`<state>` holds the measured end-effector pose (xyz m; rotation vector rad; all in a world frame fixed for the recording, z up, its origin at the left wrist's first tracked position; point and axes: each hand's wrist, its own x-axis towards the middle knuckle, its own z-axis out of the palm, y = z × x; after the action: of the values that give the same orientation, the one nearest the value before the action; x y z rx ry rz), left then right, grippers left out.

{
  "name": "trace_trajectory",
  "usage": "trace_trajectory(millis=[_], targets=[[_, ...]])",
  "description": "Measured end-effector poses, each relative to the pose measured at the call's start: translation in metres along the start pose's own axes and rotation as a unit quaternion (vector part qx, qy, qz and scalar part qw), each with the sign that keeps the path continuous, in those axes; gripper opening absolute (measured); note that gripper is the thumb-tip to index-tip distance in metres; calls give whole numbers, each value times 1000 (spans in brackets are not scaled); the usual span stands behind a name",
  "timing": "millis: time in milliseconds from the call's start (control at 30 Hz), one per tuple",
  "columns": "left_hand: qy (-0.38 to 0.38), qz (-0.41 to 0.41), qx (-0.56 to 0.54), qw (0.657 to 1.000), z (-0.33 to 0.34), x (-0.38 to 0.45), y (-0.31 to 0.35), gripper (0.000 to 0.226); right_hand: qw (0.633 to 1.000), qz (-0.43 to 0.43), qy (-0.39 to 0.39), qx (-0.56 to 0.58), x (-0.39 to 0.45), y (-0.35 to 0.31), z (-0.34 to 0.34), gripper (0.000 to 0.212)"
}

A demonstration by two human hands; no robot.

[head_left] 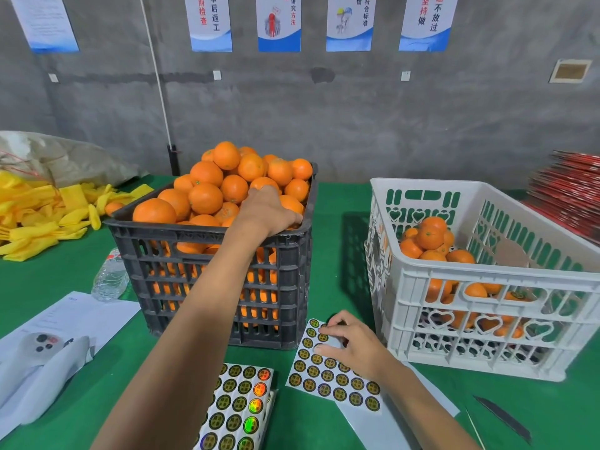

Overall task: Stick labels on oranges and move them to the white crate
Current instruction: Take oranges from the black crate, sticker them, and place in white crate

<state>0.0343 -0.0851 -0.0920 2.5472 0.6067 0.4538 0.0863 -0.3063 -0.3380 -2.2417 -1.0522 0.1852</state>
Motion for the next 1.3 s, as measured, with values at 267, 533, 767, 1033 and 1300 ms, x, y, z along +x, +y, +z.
trace_trajectory(millis=[267, 533, 767, 1033, 1300], targets=[[23, 13, -1, 1000, 2, 0, -2, 59, 991, -35, 50, -118, -6, -2, 5, 38], [27, 16, -3, 1000, 1, -1, -2, 63, 986, -43, 96, -130, -9, -6, 6, 33], [37, 15, -2, 999, 3, -1, -3, 57, 952, -114, 160, -234, -18, -16, 6, 7], [40, 4, -4, 999, 2, -4, -1, 70, 997, 8, 55, -60, -2, -40, -29, 24], [42, 6, -13, 999, 1, -5, -1, 69, 998, 44, 6, -35, -15, -27, -8, 26]])
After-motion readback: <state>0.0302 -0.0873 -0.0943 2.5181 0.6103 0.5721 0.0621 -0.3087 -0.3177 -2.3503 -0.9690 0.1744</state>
